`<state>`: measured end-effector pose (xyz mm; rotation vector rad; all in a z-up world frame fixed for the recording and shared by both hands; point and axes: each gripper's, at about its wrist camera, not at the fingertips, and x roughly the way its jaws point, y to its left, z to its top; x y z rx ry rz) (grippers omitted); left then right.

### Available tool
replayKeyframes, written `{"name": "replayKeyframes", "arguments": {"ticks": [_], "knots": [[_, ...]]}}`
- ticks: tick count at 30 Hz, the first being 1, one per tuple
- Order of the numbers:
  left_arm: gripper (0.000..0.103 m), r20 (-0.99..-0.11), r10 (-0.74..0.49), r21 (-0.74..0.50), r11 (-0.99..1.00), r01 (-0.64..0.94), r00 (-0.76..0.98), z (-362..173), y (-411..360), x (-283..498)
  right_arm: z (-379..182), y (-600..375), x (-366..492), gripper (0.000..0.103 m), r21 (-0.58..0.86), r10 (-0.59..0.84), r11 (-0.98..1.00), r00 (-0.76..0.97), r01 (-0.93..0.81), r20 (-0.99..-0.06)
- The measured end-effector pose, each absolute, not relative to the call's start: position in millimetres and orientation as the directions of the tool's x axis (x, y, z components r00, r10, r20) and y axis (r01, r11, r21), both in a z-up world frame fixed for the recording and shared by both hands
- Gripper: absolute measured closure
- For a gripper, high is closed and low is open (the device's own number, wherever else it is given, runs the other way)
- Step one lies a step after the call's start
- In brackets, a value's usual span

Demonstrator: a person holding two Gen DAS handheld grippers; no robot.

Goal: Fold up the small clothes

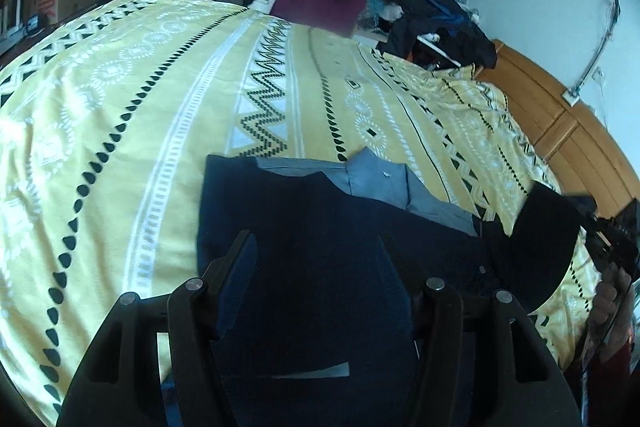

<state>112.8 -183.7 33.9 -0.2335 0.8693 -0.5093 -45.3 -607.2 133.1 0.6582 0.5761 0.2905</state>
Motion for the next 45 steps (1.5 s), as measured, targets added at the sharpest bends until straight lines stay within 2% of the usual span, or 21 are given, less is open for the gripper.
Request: {"name": "replayKeyframes", "arguments": {"ticks": [2, 4, 6, 8, 9, 11, 17, 19, 24, 29, 30, 32, 35, 38, 41, 43, 45], "knots": [[0.04, -0.657, -0.519, -0.421, 0.854, 0.305, 0.546, 35.7, -167.9, 106.9, 108.7, -541.9, -3.0, 0.084, 0.651, 0.539, 0.739, 0.731, -0.173, -0.418], [0.038, -0.655, -0.524, -0.439, 0.85, 0.29, 0.544, 33.3, -154.3, 103.6, 74.4, -495.8, 24.7, 0.072, 0.628, 0.564, 0.759, 0.657, -0.174, -0.5], [0.038, -0.671, -0.522, -0.442, 0.852, 0.28, 0.526, 25.8, -146.4, 101.0, 43.0, -473.4, 29.9, 0.072, 0.596, 0.53, 0.795, 0.604, -0.11, -0.595], [0.038, -0.686, -0.528, -0.453, 0.848, 0.275, 0.5, 16.7, -142.3, 99.2, 31.7, -484.0, 4.1, 0.072, 0.675, 0.58, 0.732, 0.603, -0.091, -0.548], [0.038, -0.69, -0.534, -0.458, 0.845, 0.275, 0.489, 12.3, -142.4, 98.2, 31.8, -491.9, -11.8, 0.072, 0.668, 0.569, 0.739, 0.614, -0.088, -0.548], [0.038, -0.689, -0.556, -0.481, 0.831, 0.28, 0.466, 2.1, -144.5, 98.2, 27.7, -515.3, -48.4, 0.067, 0.638, 0.519, 0.769, 0.628, -0.046, -0.58], [0.038, -0.673, -0.626, -0.545, 0.78, 0.308, 0.394, -26.0, -189.7, 107.3, 15.3, -575.9, -93.0, 0.064, 0.608, 0.415, 0.787, 0.636, 0.108, -0.651], [0.038, -0.686, -0.606, -0.525, 0.795, 0.304, 0.402, -30.3, -205.5, 119.7, 14.1, -587.2, -93.9, 0.06, 0.608, 0.4, 0.782, 0.637, 0.139, -0.659], [0.038, -0.756, -0.515, -0.467, 0.857, 0.219, 0.404, -50.3, -232.6, 156.8, 12.4, -604.6, -102.2, 0.06, 0.625, 0.383, 0.76, 0.657, 0.176, -0.65], [0.039, -0.753, -0.498, -0.488, 0.861, 0.142, 0.431, -64.7, -239.3, 173.8, 5.5, -631.4, -136.2, 0.059, 0.584, 0.327, 0.782, 0.656, 0.216, -0.68], [0.04, -0.747, -0.506, -0.497, 0.856, 0.142, 0.432, -66.0, -243.1, 175.9, -0.8, -637.1, -143.6, 0.059, 0.58, 0.317, 0.78, 0.65, 0.236, -0.691], [0.071, -0.738, -0.519, -0.508, 0.848, 0.15, 0.431, -68.2, -248.0, 179.6, -11.5, -645.4, -155.3, 0.059, 0.582, 0.304, 0.763, 0.638, 0.281, -0.707], [0.09, -0.71, -0.542, -0.536, 0.83, 0.154, 0.449, -67.2, -246.0, 182.8, -18.4, -650.4, -167.6, 0.061, 0.594, 0.306, 0.748, 0.64, 0.296, -0.704], [0.093, -0.649, -0.573, -0.561, 0.805, 0.194, 0.5, -45.1, -238.5, 169.8, -12.8, -649.1, -164.7, 0.059, 0.575, 0.296, 0.77, 0.643, 0.276, -0.706], [0.093, -0.544, -0.611, -0.56, 0.775, 0.293, 0.575, -8.2, -224.1, 133.8, -4.9, -656.1, -161.7, 0.059, 0.538, 0.242, 0.796, 0.668, 0.278, -0.704], [0.093, -0.573, -0.595, -0.544, 0.79, 0.281, 0.564, -18.5, -218.4, 128.3, -9.2, -662.7, -156.7, 0.059, 0.533, 0.229, 0.79, 0.661, 0.302, -0.714], [0.094, -0.679, -0.595, -0.585, 0.792, 0.173, 0.43, -66.7, -213.4, 145.1, -9.8, -662.4, -149.1, 0.059, 0.537, 0.24, 0.791, 0.658, 0.295, -0.714]]}}
